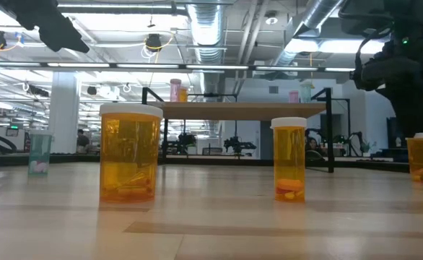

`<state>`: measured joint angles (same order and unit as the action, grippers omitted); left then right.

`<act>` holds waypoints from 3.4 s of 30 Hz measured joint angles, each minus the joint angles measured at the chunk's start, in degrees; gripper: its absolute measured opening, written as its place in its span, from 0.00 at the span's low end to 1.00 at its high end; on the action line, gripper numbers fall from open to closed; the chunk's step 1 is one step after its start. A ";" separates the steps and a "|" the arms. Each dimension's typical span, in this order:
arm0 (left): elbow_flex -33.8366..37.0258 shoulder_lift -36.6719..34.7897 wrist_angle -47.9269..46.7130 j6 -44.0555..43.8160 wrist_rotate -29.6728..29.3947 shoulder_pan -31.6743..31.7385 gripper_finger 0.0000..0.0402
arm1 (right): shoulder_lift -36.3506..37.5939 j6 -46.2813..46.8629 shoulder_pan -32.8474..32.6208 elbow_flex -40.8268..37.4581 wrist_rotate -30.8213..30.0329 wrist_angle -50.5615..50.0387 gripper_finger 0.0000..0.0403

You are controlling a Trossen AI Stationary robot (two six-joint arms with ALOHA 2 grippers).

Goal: Pick and place medicine bottles onto shelf by color
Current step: Put the top large orange pill bottle on the shelf

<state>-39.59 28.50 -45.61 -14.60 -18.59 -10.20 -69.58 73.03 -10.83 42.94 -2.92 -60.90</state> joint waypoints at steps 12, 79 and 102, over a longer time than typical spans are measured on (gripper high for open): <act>0.00 0.01 -0.01 0.01 -0.02 -0.02 0.51 | 0.00 0.00 0.00 -0.02 0.00 -0.57 0.48; 0.00 0.00 0.01 0.00 -0.01 -0.01 0.51 | -0.07 4.07 -3.39 -4.31 0.13 2.85 0.68; 0.00 0.01 -0.01 0.01 0.00 -0.02 0.51 | -0.02 4.98 -3.39 -4.26 1.07 3.10 0.55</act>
<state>-39.59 28.51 -45.62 -14.59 -18.59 -10.22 -69.60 78.02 -14.22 38.68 -1.85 -57.81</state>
